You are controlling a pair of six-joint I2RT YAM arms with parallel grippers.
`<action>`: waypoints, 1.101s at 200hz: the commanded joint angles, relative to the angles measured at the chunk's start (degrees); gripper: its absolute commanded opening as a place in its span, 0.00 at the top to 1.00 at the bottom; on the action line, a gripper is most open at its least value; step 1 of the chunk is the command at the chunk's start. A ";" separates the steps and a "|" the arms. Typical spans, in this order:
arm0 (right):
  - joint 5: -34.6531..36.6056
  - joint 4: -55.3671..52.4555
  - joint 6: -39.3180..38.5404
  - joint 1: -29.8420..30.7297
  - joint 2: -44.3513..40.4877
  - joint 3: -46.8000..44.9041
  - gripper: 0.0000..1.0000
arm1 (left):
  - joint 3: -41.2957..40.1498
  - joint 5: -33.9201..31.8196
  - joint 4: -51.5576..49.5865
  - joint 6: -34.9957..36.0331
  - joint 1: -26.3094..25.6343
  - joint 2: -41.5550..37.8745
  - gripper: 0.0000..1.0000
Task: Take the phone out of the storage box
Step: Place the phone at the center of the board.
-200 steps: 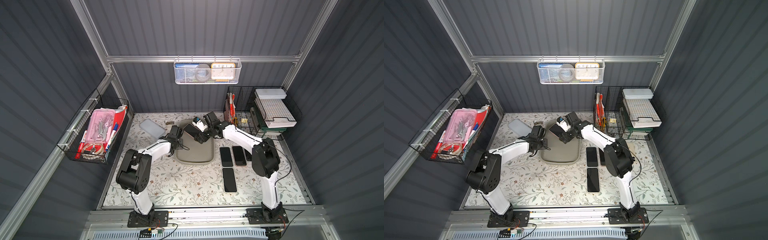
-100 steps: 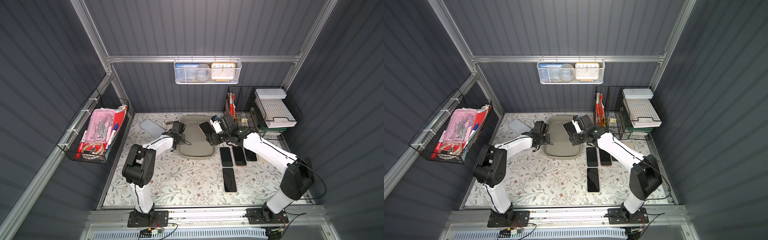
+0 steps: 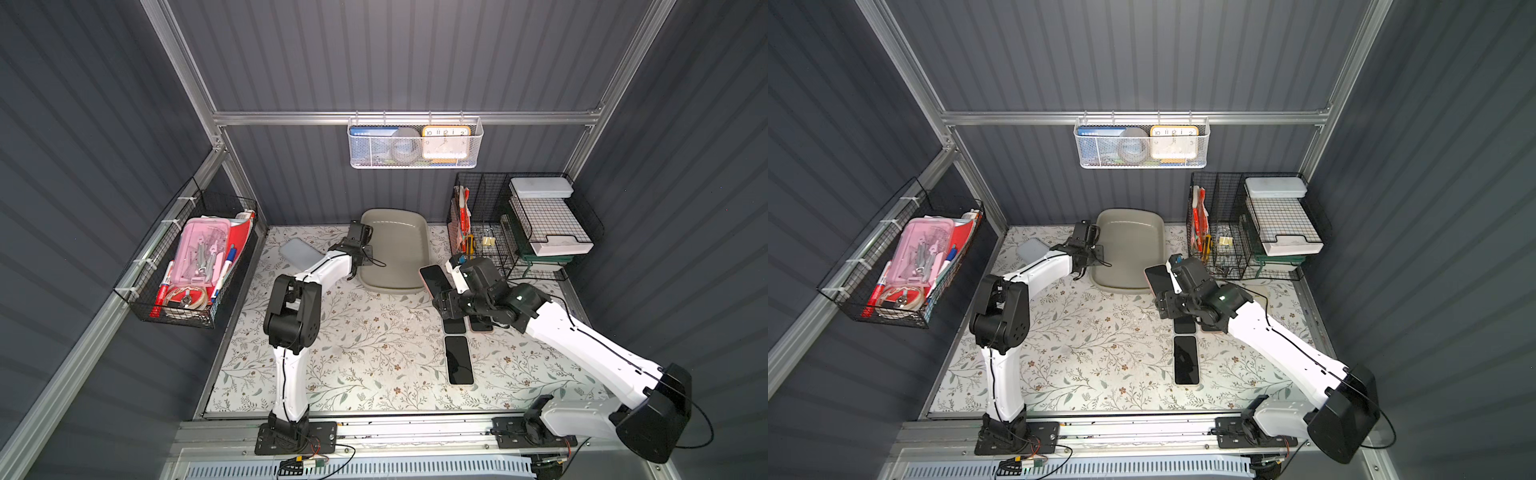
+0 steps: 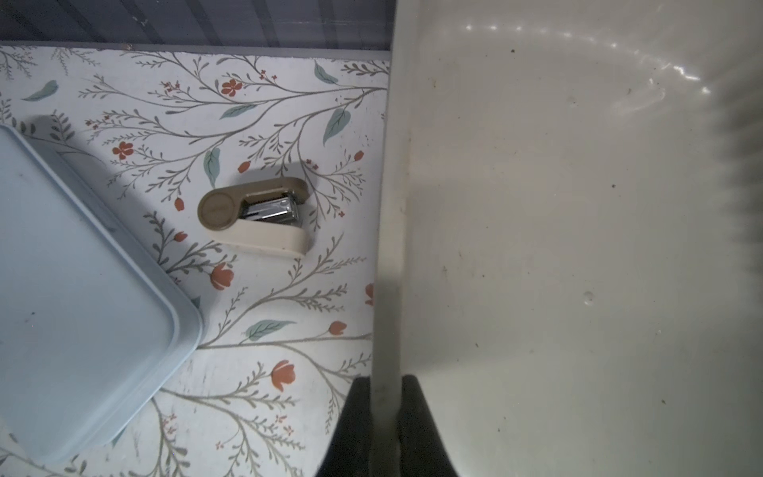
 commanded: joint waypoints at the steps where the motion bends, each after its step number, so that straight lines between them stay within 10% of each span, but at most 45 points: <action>1: 1.49 -0.07 2.43 0.63 -1.48 -0.40 0.51 | 2.41 -1.18 -1.05 1.93 0.51 1.70 0.82; 92: 2.13 -4.86 9.56 2.32 -2.37 -5.06 0.52 | 1.46 -0.69 -1.15 2.95 1.10 -1.55 0.26; 220: 6.83 -25.55 13.57 -4.48 -9.39 -13.14 0.50 | -16.09 6.15 3.66 2.20 0.98 -22.18 0.21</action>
